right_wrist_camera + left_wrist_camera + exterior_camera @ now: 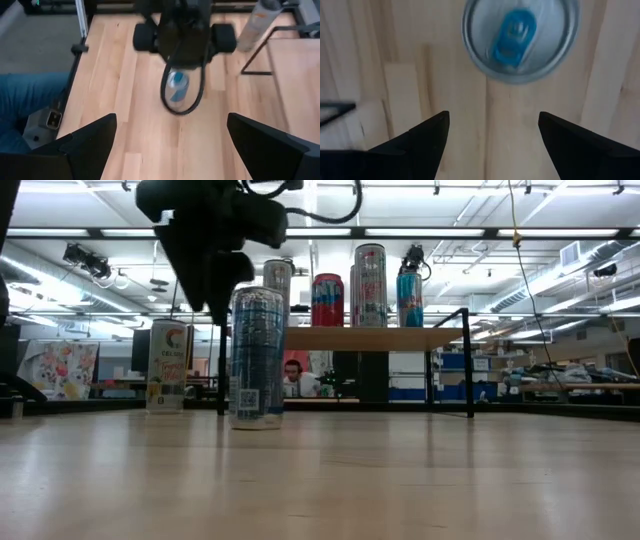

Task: Place canned beverage on shelf
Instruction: Put the blue soda can on the shelf aligned with the other blue soda can

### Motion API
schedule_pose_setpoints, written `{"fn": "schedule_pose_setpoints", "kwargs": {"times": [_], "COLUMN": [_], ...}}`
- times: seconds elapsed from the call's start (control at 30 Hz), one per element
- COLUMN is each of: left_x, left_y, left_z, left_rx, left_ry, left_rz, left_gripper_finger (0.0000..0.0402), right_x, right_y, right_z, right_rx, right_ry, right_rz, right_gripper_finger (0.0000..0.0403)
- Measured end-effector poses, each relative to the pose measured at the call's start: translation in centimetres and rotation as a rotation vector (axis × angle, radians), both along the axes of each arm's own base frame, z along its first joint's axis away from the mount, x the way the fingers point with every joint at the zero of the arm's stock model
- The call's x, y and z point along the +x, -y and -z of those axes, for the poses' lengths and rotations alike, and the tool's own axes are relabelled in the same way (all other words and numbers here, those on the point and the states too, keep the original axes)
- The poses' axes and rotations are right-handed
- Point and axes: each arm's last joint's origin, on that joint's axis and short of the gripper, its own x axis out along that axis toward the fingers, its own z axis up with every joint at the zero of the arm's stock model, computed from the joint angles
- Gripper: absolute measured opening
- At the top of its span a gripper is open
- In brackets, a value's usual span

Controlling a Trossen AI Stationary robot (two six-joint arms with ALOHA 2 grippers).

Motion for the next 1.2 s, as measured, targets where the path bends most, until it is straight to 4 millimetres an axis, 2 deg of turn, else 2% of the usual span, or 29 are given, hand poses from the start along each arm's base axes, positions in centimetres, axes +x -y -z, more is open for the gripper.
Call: {"fn": "schedule_pose_setpoints", "kwargs": {"times": [0.3,0.53,0.73,0.87,1.07,1.2], "left_x": [-1.2,-4.1,-7.4,-9.5,-12.9,-14.2], "left_y": [3.8,6.0,7.5,8.2,8.5,8.5], "left_z": [-0.7,-3.9,-6.8,-8.2,-10.1,-10.8], "left_rx": [-0.011,0.097,0.092,0.085,0.098,0.079], "left_ry": [-0.003,0.136,0.265,0.331,0.426,0.468], "left_rz": [0.021,-0.052,-0.110,-0.123,-0.166,-0.171], "left_gripper_finger": [0.0316,0.0316,0.0316,0.0316,0.0316,0.0316], "right_x": [1.4,2.6,3.6,3.9,4.3,4.2], "right_y": [-2.5,-3.7,-4.3,-4.1,-2.7,-1.7], "right_z": [5.5,9.4,12.6,14.3,16.0,17.3], "right_rx": [-0.150,-0.212,-0.202,-0.175,-0.139,-0.114], "right_ry": [-0.066,0.021,0.160,0.246,0.350,0.412], "right_rz": [-0.019,0.023,0.074,0.094,0.145,0.167], "right_gripper_finger": [0.0390,0.0390,0.0390,0.0390,0.0390,0.0390]}}
